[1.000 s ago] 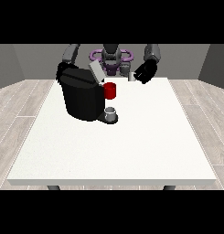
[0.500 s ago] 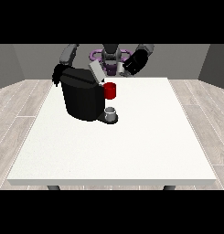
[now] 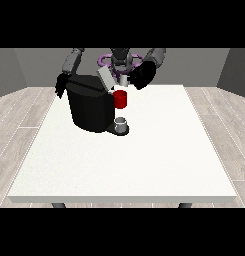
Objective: Insert the coffee pod into the coffee machine and close the lid
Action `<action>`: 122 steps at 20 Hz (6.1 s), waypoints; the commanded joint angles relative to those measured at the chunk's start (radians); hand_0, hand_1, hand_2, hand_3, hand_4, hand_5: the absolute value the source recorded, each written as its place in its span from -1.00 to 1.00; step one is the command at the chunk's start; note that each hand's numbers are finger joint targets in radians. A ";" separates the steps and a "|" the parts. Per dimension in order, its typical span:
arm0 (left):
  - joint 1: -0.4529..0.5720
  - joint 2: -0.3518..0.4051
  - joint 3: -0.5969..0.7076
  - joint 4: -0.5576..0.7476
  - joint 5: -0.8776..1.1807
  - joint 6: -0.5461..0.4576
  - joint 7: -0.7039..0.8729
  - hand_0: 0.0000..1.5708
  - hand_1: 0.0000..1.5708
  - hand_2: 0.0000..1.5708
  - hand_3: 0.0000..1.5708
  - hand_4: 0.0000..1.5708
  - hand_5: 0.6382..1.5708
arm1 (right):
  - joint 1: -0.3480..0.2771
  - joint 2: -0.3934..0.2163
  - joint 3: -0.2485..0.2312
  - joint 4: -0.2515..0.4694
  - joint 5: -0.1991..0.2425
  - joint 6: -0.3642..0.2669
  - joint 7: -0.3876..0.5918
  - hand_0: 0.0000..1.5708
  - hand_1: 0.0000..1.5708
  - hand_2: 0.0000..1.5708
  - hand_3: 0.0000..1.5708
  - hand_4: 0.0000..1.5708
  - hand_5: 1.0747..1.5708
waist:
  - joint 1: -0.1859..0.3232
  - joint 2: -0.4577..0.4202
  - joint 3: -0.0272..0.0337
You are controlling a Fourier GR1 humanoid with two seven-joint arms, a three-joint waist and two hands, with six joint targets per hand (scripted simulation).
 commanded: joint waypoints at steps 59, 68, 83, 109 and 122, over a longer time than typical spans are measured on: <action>0.671 -0.130 0.185 0.129 0.291 -0.073 -0.442 -1.00 -1.00 -1.00 -1.00 -0.56 1.00 | 0.261 0.148 0.271 -0.176 0.117 -0.022 0.026 -1.00 -1.00 -1.00 -1.00 -0.77 1.00 | 0.093 -0.489 -0.0020; 0.771 -0.112 0.182 0.067 0.334 -0.126 -0.431 -1.00 -1.00 -1.00 -1.00 -0.60 1.00 | 0.212 0.112 0.340 -0.501 0.148 -0.095 0.230 -1.00 -1.00 -1.00 -1.00 -0.75 1.00 | 0.106 -0.518 -0.0006; 0.842 -0.165 0.080 -0.234 0.437 -0.188 -0.425 -1.00 -1.00 -1.00 -1.00 -0.77 1.00 | 0.008 0.151 0.355 -0.511 0.287 -0.310 0.347 -1.00 -1.00 -1.00 -1.00 -0.73 1.00 | 0.245 -0.262 -0.0003; 0.906 -0.135 0.012 -0.419 0.454 -0.182 -0.511 -1.00 -1.00 -1.00 -1.00 -0.64 1.00 | -0.372 0.007 0.001 -0.004 0.205 -0.281 0.157 -1.00 -1.00 -1.00 -1.00 -0.45 1.00 | 0.331 -0.066 -0.0003; 0.860 -0.083 0.066 -0.290 0.507 -0.217 -0.537 -1.00 -1.00 -1.00 -1.00 -0.54 1.00 | -0.413 0.112 0.113 -0.010 0.266 -0.315 0.194 -1.00 -1.00 -1.00 -1.00 -0.50 1.00 | 0.317 -0.069 -0.0008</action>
